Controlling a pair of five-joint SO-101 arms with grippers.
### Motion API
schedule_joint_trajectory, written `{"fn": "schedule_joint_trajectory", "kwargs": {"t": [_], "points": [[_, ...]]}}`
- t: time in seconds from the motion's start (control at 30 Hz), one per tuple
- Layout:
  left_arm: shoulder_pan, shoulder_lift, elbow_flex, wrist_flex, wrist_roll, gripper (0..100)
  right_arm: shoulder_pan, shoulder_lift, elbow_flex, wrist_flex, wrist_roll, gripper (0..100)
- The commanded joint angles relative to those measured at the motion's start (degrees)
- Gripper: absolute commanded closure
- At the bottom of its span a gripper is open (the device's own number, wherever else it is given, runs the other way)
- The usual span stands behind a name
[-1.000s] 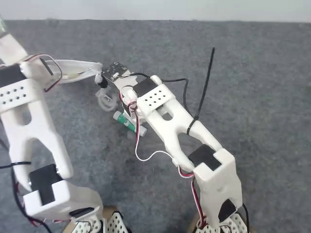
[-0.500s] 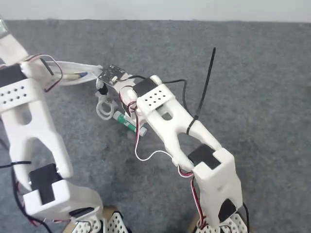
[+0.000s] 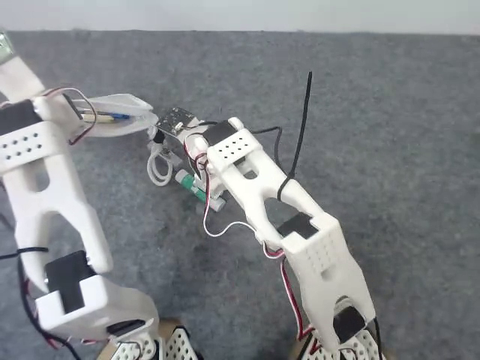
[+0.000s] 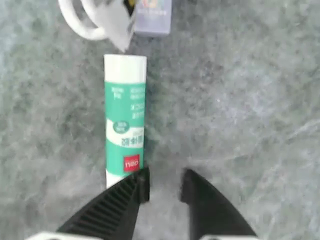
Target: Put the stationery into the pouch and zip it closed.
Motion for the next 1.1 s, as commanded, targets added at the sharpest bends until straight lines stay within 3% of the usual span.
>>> {"fn": "schedule_joint_trajectory", "kwargs": {"t": [0.0, 0.23, 0.9, 1.07], "points": [[0.1, -1.4, -1.8, -1.4, 0.8, 99, 0.1, 1.0, -5.5, 7.5, 0.8, 94.0], [0.2, -1.4, -1.8, -1.4, 0.8, 99, 0.2, 1.0, -20.8, 23.5, 0.4, 94.3], [0.2, -1.5, -1.8, -1.5, 0.8, 99, 0.9, -18.9, -11.5, 23.3, 0.2, 93.6], [-0.2, -1.6, -1.9, -1.5, 1.0, 99, 0.7, -24.2, -8.1, 23.1, -2.2, 82.1]]}}
